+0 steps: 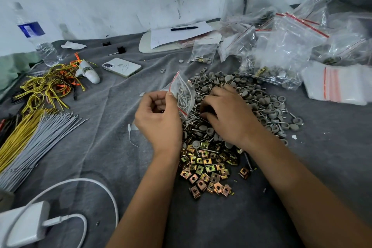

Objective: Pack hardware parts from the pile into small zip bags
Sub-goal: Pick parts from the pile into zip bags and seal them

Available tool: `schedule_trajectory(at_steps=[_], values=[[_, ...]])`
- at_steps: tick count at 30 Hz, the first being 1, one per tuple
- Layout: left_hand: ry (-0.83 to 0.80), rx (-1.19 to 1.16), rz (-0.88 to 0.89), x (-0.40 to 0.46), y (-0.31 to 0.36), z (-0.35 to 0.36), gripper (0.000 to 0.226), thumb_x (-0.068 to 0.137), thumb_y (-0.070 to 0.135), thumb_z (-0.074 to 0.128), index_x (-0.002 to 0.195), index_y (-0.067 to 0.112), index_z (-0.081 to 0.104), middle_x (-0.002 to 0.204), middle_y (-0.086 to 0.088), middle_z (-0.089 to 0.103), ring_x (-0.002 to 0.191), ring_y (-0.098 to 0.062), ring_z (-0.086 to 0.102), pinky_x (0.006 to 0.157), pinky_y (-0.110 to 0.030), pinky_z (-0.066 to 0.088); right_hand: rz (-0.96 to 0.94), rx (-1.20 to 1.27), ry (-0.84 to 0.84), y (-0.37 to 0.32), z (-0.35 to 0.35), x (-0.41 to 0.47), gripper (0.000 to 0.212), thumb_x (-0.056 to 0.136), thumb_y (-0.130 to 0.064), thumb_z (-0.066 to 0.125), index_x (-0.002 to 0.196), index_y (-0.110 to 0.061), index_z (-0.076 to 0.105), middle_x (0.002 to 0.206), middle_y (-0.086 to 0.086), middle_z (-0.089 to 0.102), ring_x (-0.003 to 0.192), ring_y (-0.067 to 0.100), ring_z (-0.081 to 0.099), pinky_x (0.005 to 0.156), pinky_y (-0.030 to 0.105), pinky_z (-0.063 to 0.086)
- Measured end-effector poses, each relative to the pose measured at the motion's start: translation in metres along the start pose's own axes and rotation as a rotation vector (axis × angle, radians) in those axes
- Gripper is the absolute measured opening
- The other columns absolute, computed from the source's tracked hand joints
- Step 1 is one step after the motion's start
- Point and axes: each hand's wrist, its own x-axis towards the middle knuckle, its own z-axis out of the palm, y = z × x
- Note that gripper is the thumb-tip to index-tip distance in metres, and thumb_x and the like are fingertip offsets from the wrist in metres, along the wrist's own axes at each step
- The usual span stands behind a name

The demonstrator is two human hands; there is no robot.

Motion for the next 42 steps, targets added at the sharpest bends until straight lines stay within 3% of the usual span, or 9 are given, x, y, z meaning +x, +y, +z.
schedule_trajectory(at_steps=[6, 10, 18, 21, 25, 29, 33, 35, 42], values=[[-0.031, 0.021, 0.036, -0.002, 0.000, 0.002, 0.012, 0.088, 0.008, 0.070, 0.080, 0.016, 0.070, 0.072, -0.007, 0.068, 0.065, -0.017, 0.061, 0.063, -0.034, 0.054, 0.052, 0.212, 0.171, -0.003, -0.003, 0.001, 0.013, 0.100, -0.024, 0.062, 0.106, -0.013, 0.065, 0.108, 0.000, 0.065, 0.105, 0.017, 0.055, 0.092, 0.036, 0.049], [-0.128, 0.055, 0.124, -0.007, 0.002, 0.003, 0.016, 0.088, 0.005, 0.071, 0.077, 0.017, 0.069, 0.065, 0.008, 0.064, 0.059, -0.006, 0.057, 0.057, -0.021, 0.049, -0.023, 0.379, 0.321, -0.006, -0.008, 0.000, 0.008, 0.096, -0.011, 0.069, 0.103, -0.007, 0.070, 0.099, 0.000, 0.069, 0.090, 0.010, 0.062, 0.082, 0.021, 0.051], [-0.299, 0.126, 0.283, -0.012, 0.000, 0.004, 0.014, 0.089, 0.013, 0.073, 0.081, 0.023, 0.069, 0.066, 0.017, 0.062, 0.057, -0.007, 0.058, 0.055, -0.017, 0.045, -0.123, 0.414, 0.311, -0.008, -0.006, -0.002, 0.023, 0.086, 0.000, 0.077, 0.107, -0.008, 0.076, 0.100, 0.001, 0.075, 0.092, 0.008, 0.068, 0.086, 0.018, 0.054], [-0.253, 0.097, 0.233, -0.011, 0.000, 0.003, 0.013, 0.088, 0.010, 0.074, 0.079, 0.019, 0.070, 0.063, 0.014, 0.062, 0.055, -0.005, 0.055, 0.054, -0.017, 0.044, -0.066, 0.446, 0.353, -0.006, -0.007, -0.002, 0.017, 0.085, -0.008, 0.082, 0.100, -0.012, 0.076, 0.092, -0.004, 0.075, 0.084, 0.003, 0.068, 0.079, 0.016, 0.055], [-0.146, 0.007, 0.136, -0.008, 0.001, 0.003, 0.014, 0.089, 0.007, 0.073, 0.078, 0.016, 0.069, 0.064, 0.012, 0.062, 0.057, -0.004, 0.054, 0.056, -0.019, 0.046, -0.080, 0.379, 0.294, -0.006, -0.005, 0.000, 0.018, 0.085, -0.013, 0.083, 0.103, -0.011, 0.081, 0.099, 0.000, 0.075, 0.089, 0.010, 0.068, 0.085, 0.021, 0.054], [-0.015, -0.039, 0.047, 0.000, 0.000, 0.001, 0.014, 0.089, 0.010, 0.071, 0.079, 0.019, 0.069, 0.068, 0.003, 0.064, 0.062, -0.011, 0.057, 0.060, -0.030, 0.049, -0.055, 0.376, 0.336, -0.006, -0.006, -0.001, 0.015, 0.088, -0.015, 0.080, 0.103, -0.011, 0.078, 0.101, -0.001, 0.072, 0.092, 0.008, 0.064, 0.088, 0.015, 0.050], [0.124, -0.065, 0.019, 0.005, 0.000, 0.000, 0.018, 0.087, 0.009, 0.070, 0.076, 0.023, 0.068, 0.068, 0.004, 0.065, 0.062, -0.011, 0.057, 0.059, -0.027, 0.050, 0.008, 0.194, 0.082, -0.003, -0.002, -0.002, 0.025, 0.090, -0.042, 0.074, 0.100, -0.019, 0.075, 0.110, 0.001, 0.068, 0.108, 0.018, 0.058, 0.096, 0.037, 0.050], [0.131, -0.076, 0.012, 0.006, -0.001, 0.000, 0.018, 0.087, 0.008, 0.070, 0.076, 0.023, 0.068, 0.069, 0.001, 0.065, 0.063, -0.014, 0.057, 0.059, -0.031, 0.051, 0.002, 0.119, -0.025, -0.005, 0.001, -0.001, 0.031, 0.091, -0.049, 0.070, 0.102, -0.020, 0.075, 0.109, 0.000, 0.063, 0.111, 0.019, 0.053, 0.095, 0.039, 0.048], [0.094, -0.047, 0.022, 0.005, -0.002, -0.001, 0.018, 0.087, 0.010, 0.070, 0.077, 0.024, 0.069, 0.069, 0.002, 0.066, 0.062, -0.012, 0.058, 0.058, -0.026, 0.050, 0.045, 0.255, 0.090, -0.003, 0.000, -0.001, 0.014, 0.093, -0.030, 0.074, 0.101, -0.018, 0.075, 0.099, -0.005, 0.068, 0.094, 0.012, 0.057, 0.085, 0.030, 0.049]])
